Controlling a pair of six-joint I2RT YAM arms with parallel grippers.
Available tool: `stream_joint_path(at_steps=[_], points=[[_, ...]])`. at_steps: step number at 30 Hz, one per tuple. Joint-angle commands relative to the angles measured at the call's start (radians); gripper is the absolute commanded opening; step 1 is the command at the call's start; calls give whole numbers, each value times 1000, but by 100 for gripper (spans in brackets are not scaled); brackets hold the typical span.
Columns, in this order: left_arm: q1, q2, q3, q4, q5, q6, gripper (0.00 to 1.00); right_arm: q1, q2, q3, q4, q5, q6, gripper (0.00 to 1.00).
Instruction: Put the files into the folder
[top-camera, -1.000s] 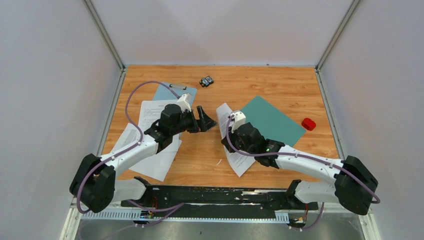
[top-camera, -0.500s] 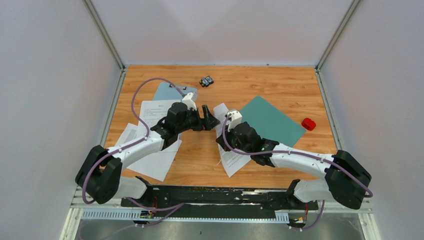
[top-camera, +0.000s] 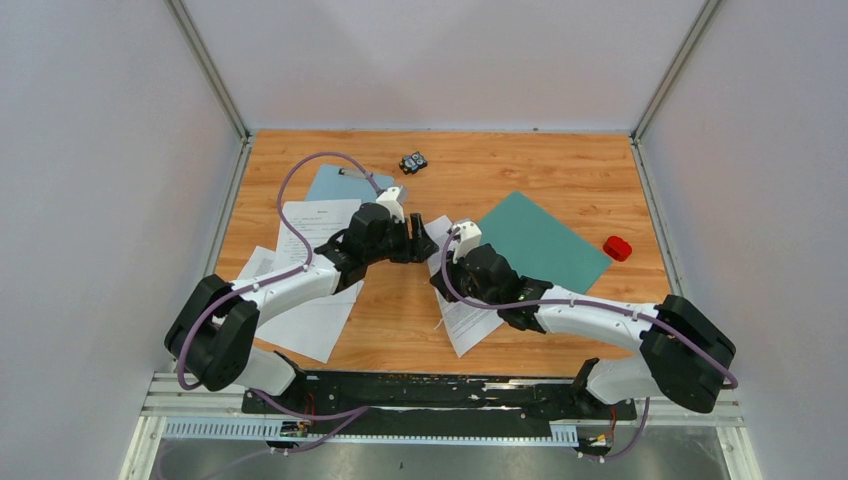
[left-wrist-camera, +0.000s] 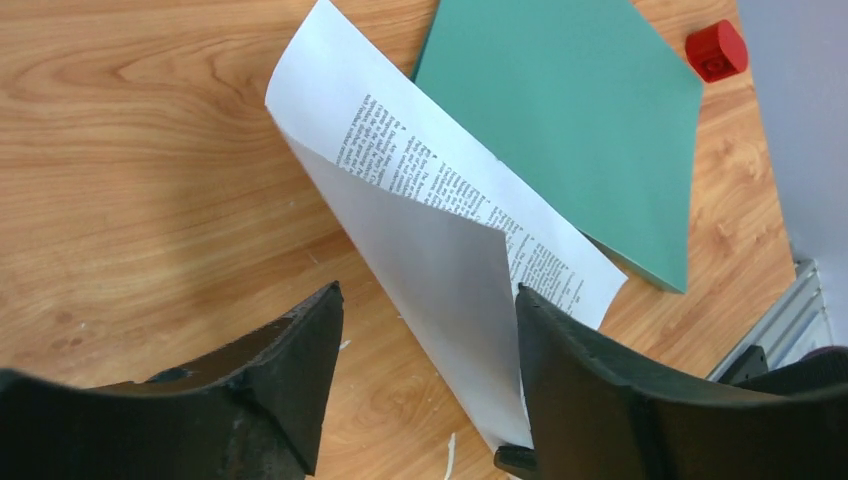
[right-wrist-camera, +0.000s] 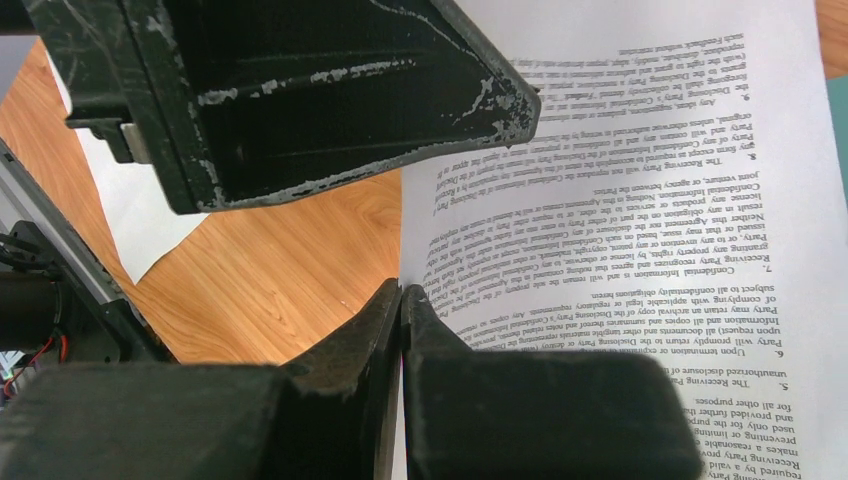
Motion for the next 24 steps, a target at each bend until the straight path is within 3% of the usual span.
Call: stream_joint_path(at_steps=[1,5,12,16,21,24], points=[[-2,-29,41,-28,-28,44,76,4,20,31,37,16,12,5],[-3,-21,45,-39,-13,33,82,3,29,36,51,8,19,5],[-11,-14,55,-78,-66,28,78,3,36,45,50,25,24,5],[-13,-6,64,-91,-83,33,67,3,37,48,49,20,30,7],[-13,6,66,-85,-80,32,54,3,47,62,29,23,34,21],[-13,12,67,-97,-97,36,39,3,42,66,6,24,43,23]])
